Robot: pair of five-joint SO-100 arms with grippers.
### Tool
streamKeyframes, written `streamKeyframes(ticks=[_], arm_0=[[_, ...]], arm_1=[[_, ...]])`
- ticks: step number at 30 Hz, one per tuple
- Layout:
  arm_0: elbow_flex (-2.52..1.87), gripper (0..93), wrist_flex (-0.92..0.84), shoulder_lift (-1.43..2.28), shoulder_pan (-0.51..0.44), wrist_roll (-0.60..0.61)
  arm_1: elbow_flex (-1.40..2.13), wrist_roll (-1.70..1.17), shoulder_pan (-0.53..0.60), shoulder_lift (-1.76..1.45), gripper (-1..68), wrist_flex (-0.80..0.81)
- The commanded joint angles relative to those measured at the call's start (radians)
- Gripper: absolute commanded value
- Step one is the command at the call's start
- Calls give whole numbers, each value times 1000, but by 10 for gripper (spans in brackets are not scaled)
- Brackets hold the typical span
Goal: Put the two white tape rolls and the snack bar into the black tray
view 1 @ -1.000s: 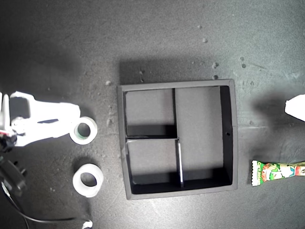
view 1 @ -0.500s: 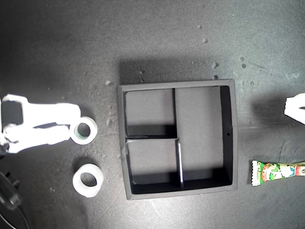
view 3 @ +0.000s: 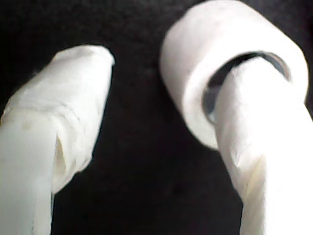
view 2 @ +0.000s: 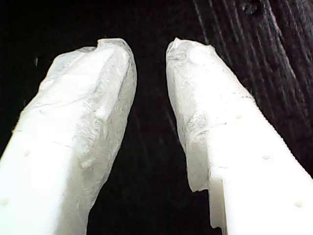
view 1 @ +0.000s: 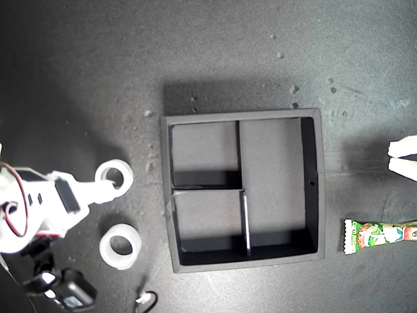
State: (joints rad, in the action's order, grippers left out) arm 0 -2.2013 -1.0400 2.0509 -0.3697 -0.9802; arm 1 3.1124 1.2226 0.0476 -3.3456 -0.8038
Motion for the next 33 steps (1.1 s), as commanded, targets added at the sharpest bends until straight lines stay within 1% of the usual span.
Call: streamKeyframes(ticks=[1,15,22,25,33], arm_0=[[49,159,0,-12,-3,-11],[114,168,66,-219,44,25],[199,165,55,-407,81,9],[206,165,28,-391,83,3],[150,147,-3,-202,60,0]], arm_1=[[12,5,5,-6,42,-5],[12,6,29,-6,43,-3],[12,-54,67,-6,66,112],[12,-57,72,-6,67,100],[12,-55,74,-6,67,89]])
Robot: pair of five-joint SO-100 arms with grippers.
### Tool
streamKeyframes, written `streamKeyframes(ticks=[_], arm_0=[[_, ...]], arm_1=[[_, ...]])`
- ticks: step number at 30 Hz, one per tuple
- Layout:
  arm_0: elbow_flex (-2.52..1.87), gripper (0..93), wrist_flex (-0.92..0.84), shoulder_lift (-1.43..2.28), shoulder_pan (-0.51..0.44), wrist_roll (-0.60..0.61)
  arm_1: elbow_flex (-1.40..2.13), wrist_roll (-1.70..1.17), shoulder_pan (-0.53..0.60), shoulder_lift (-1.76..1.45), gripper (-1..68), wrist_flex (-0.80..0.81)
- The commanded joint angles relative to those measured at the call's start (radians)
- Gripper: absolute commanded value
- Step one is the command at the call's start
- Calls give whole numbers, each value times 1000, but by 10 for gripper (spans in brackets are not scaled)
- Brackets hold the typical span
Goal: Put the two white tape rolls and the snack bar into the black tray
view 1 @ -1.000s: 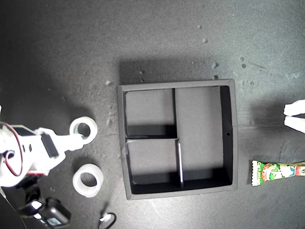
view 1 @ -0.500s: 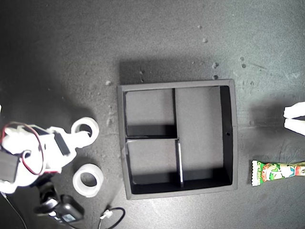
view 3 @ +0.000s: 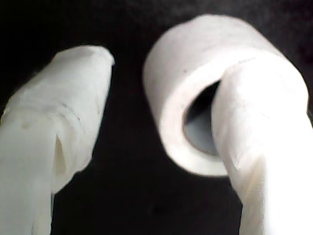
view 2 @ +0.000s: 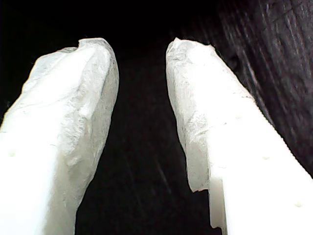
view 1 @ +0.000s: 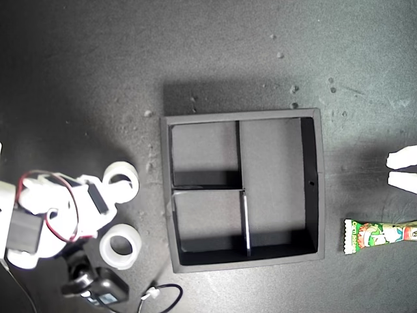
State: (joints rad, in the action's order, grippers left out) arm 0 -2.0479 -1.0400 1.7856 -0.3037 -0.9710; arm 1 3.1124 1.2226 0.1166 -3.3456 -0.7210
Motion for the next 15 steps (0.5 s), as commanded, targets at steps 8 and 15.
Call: streamKeyframes(ticks=[8,15], arm_0=[[-5,144,-15,67,8,2],[0,147,-12,14,23,2]], arm_1=[[12,-57,9,-6,66,2],[12,-60,17,-6,66,2]])
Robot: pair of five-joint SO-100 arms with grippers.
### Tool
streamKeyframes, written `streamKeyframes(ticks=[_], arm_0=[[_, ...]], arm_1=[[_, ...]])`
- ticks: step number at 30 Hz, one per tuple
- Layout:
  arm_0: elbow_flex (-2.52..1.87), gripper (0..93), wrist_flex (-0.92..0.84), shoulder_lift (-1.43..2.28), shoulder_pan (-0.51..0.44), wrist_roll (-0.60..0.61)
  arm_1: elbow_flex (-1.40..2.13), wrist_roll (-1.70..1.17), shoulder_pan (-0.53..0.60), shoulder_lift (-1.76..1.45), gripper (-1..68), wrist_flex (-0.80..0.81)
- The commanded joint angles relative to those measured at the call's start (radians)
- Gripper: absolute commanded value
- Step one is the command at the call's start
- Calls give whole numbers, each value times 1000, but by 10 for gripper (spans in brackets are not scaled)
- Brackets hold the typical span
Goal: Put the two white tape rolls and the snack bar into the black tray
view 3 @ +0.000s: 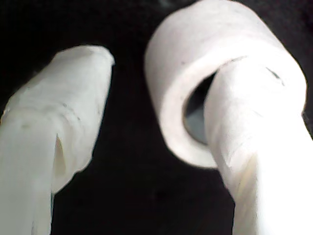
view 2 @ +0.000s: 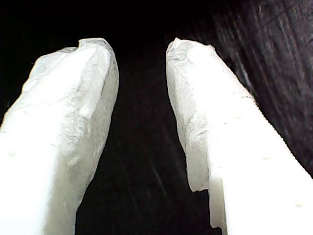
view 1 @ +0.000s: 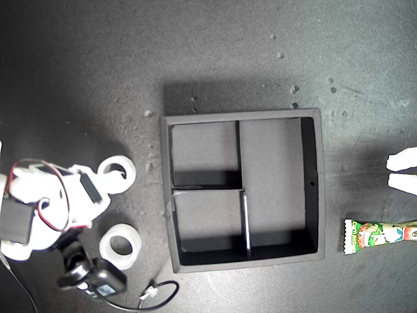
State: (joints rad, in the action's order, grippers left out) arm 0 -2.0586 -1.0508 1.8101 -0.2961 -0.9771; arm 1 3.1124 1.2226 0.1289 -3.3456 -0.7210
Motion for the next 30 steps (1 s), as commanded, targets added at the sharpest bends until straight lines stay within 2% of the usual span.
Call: streamKeyframes(ticks=[1,12,24,26,30], arm_0=[[11,147,3,-26,17,8],[80,165,5,-215,64,9],[-52,157,6,-49,87,-23],[-63,126,18,-48,95,-25],[-81,3,52,-28,126,-32]], arm_1=[[12,-60,6,-6,66,2],[12,-101,40,-6,90,32],[12,-121,57,-6,91,48],[12,-121,57,-6,91,51],[12,-121,58,-6,89,63]])
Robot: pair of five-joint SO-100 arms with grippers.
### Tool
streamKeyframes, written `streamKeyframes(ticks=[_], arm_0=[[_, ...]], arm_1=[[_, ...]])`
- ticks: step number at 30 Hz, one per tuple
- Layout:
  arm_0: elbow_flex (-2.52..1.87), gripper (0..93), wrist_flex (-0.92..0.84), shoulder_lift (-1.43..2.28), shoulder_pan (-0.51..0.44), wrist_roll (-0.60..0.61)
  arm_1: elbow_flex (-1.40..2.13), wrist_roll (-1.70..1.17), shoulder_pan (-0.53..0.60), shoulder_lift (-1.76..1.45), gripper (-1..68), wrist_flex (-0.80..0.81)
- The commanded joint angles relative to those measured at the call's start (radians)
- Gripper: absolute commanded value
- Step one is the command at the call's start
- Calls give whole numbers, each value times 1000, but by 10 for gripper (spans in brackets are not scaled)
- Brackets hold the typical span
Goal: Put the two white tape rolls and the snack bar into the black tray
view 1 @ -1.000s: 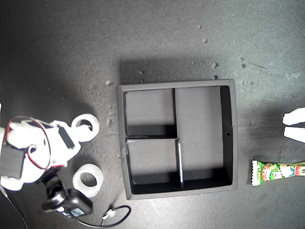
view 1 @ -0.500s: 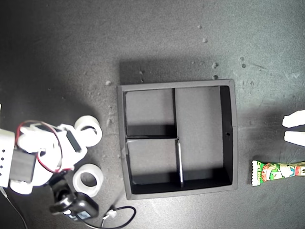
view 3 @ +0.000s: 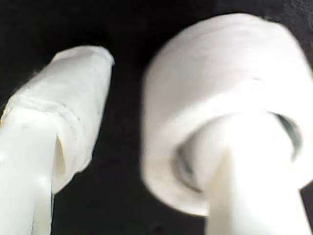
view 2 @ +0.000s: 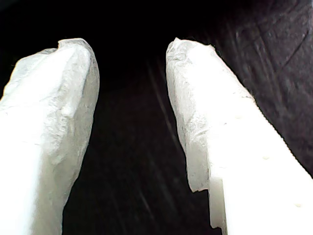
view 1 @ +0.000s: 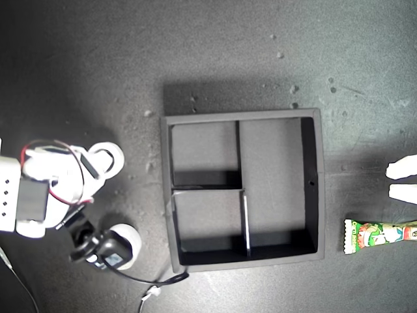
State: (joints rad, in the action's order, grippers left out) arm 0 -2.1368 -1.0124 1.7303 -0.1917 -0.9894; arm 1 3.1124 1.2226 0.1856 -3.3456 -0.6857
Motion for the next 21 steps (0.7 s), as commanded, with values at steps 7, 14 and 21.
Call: streamKeyframes(ticks=[7,14,21], arm_0=[[-6,1,9,233,34,-12],[15,1,-3,514,52,35],[141,1,-52,529,95,80]], arm_1=[[-41,-319,43,-6,107,129],[-249,-695,192,8,146,156],[-368,-407,-15,3,165,29]])
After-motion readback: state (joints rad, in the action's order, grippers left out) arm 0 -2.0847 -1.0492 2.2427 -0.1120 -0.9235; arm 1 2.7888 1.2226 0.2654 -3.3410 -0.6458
